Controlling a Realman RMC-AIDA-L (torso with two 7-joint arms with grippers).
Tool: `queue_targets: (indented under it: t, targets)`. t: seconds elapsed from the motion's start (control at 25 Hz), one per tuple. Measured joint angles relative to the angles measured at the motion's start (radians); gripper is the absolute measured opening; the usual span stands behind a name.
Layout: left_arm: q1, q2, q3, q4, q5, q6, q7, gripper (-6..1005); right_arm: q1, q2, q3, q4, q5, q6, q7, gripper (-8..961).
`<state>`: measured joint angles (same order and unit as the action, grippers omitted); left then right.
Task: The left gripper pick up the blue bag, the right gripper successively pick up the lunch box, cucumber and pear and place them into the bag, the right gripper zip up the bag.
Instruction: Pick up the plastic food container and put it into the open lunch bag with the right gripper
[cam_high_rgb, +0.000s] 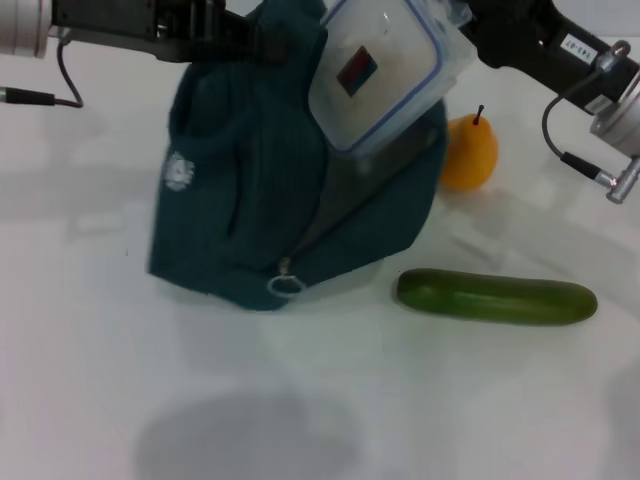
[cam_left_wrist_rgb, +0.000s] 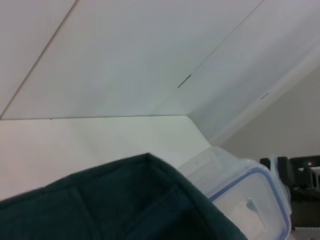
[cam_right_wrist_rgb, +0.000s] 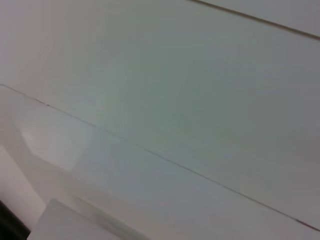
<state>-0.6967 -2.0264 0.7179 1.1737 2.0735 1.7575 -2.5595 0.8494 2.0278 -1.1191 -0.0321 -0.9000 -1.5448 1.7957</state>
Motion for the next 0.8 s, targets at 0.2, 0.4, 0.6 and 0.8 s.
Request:
queue_targets:
  t: [0.2, 0.4, 0.6, 0.8]
  targets:
    - [0.0, 0.0, 0.0, 0.0, -0.012, 0.0, 0.0, 45, 0.007, 0.0, -0.038, 0.0, -0.002, 0.027, 0.001, 107]
    - [0.0, 0.0, 0.0, -0.001, -0.015, 0.001, 0.006, 45, 0.006, 0.0, -0.083, -0.003, -0.002, 0.086, 0.002, 108]
    - [0.0, 0.0, 0.001, -0.035, -0.027, 0.002, 0.019, 45, 0.003, 0.0, -0.111, -0.006, -0.002, 0.153, -0.005, 110]
    - [0.0, 0.003, 0.001, -0.053, -0.03, 0.001, 0.029, 45, 0.01, 0.0, -0.113, -0.013, 0.001, 0.189, -0.005, 112]
